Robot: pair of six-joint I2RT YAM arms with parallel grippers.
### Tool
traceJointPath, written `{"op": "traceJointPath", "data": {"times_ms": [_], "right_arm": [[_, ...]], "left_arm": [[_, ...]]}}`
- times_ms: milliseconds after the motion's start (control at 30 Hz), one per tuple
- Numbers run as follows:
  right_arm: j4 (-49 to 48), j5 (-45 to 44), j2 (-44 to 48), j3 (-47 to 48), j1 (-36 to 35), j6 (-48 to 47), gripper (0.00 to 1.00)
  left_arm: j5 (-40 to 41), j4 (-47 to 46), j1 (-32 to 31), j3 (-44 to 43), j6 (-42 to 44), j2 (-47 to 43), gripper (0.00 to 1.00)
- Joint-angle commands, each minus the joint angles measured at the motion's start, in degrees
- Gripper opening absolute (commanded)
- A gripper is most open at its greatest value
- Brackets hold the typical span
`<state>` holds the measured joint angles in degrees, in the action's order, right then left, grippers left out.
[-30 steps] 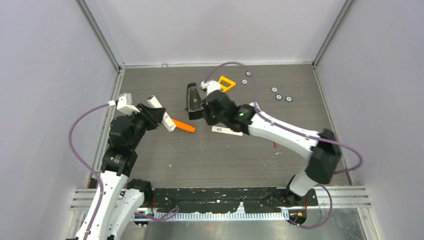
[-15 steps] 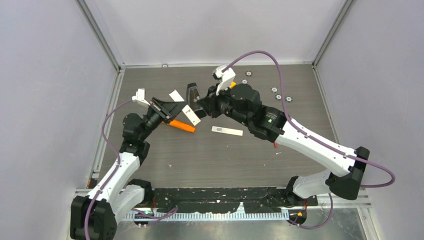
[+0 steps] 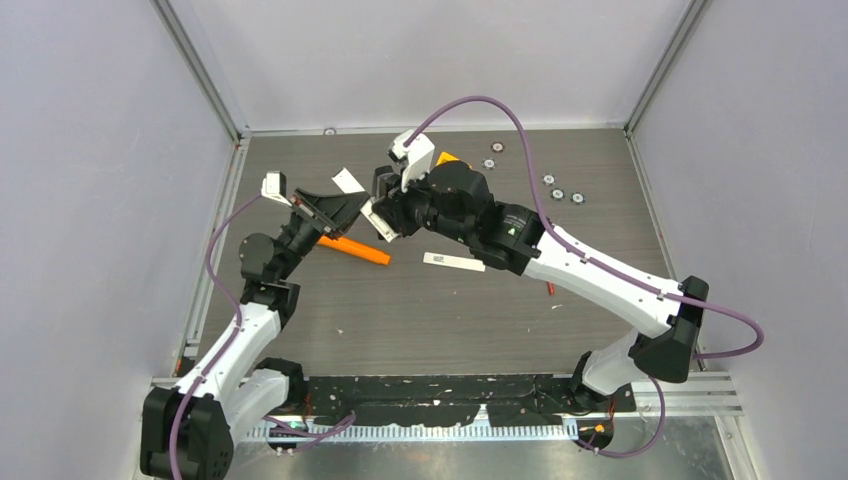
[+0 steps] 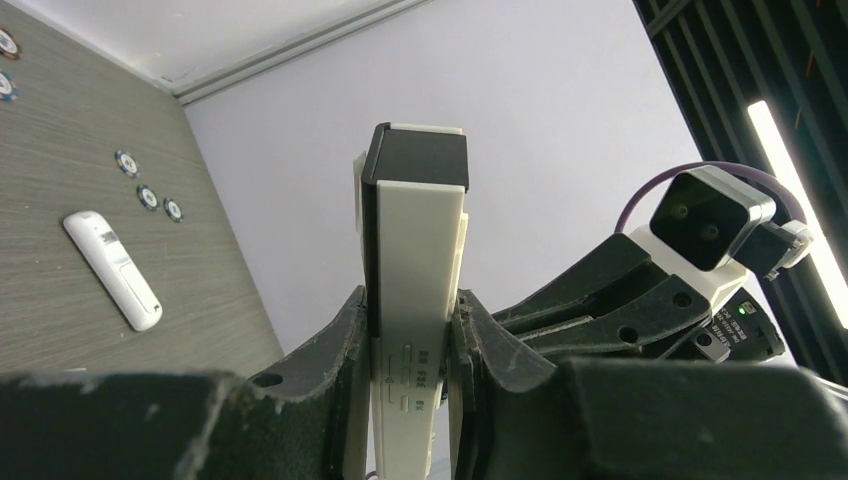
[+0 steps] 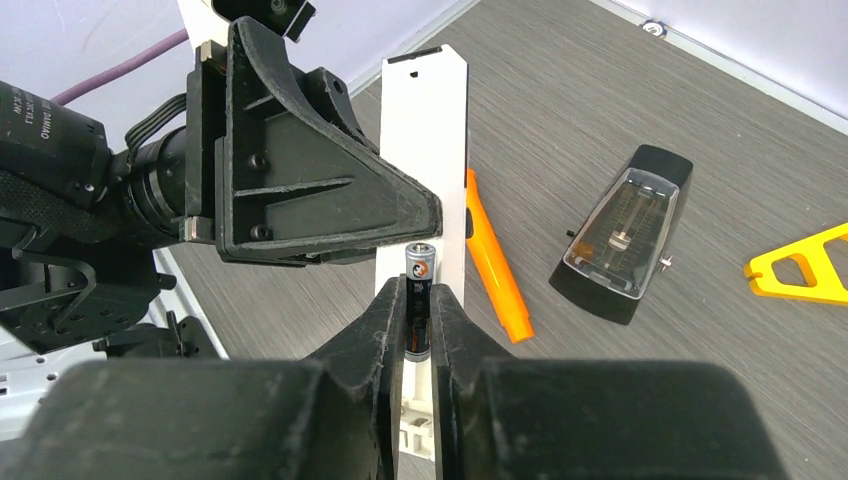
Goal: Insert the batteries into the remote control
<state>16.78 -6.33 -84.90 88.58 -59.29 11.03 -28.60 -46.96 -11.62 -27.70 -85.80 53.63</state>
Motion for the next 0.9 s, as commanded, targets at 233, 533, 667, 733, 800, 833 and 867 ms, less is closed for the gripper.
{"op": "traceJointPath", "data": {"times_ms": [233, 533, 667, 733, 800, 833, 867], "right_arm": [[0.8, 0.7, -0.2, 2.7, -1.7, -4.1, 0.15], [0.9, -0.8, -0.3, 1.5, -2.3, -6.1, 0.16], [1.7, -1.7, -0.5, 1.0, -2.4, -7.5, 0.18], [2.1, -2.0, -0.6, 0.8, -2.4, -8.1, 0.19], [2.5, -1.6, -0.8, 0.7, -2.4, -8.4, 0.19], [2.6, -0.8, -0.8, 0.7, -2.5, -8.4, 0.20], [2.7, -0.4, -0.9, 0.6, -2.5, -8.6, 0.20]], "left_arm": [[0.7, -3.7, -0.2, -0.5, -1.9, 0.1, 0.00], [1.3, -2.2, -0.2, 0.0, -1.7, -1.0, 0.00], [1.5, -0.8, -0.2, -0.2, -1.9, -1.7, 0.00], [1.6, 0.3, -0.2, -0.3, -2.0, -2.2, 0.00], [1.8, 1.0, -0.2, -0.3, -2.0, -2.6, 0.00], [1.8, 1.1, -0.2, -0.4, -2.0, -2.7, 0.00], [1.8, 1.3, -0.2, -0.3, -2.0, -2.7, 0.00]]}}
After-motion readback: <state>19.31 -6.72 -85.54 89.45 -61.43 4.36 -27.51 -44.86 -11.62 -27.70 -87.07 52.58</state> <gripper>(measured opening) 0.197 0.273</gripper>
